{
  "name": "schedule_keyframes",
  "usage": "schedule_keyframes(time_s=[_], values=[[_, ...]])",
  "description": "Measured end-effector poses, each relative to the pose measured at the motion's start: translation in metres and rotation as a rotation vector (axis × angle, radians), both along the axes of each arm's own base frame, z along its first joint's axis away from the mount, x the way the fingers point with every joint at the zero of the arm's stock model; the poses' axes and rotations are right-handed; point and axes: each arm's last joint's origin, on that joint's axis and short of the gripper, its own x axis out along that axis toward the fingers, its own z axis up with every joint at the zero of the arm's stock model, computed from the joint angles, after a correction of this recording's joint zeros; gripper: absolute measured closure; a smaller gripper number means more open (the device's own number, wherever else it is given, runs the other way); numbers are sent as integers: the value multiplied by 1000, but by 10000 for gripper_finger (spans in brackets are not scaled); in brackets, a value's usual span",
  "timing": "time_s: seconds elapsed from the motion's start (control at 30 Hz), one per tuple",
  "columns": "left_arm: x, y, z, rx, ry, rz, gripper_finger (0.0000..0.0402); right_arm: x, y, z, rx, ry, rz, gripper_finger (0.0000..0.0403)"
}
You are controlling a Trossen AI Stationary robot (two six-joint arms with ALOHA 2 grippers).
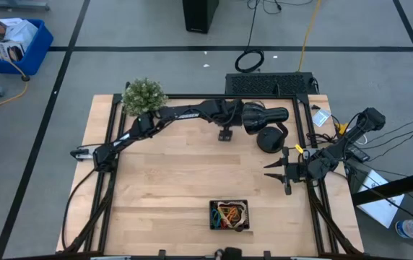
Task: Pick and place rubber bands into bin
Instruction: Put the red rubber band into the black bin
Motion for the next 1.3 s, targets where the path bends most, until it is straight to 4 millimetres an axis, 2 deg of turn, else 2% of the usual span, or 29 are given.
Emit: schedule_keyframes(time_s=[0.2, 0.3, 0.43, 0.6, 0.9, 1.3], values=[[-12, 29, 1, -90, -46, 294, 78, 0, 0, 0, 0, 0, 1, 286], [-16, 40, 1, -169, -79, 359, 78, 0, 0, 0, 1, 0, 1, 286], [-15, 37, 3, -189, -85, 323, 78, 0, 0, 0, 0, 0, 1, 286], [-12, 27, 2, -100, -39, 273, 78, 0, 0, 0, 0, 0, 2, 286], [-14, 28, 2, -77, -20, 242, 78, 0, 0, 0, 2, 0, 1, 286], [-11, 25, 2, -52, -38, 250, 78, 0, -1, 1, 145, -16, -57, 286]])
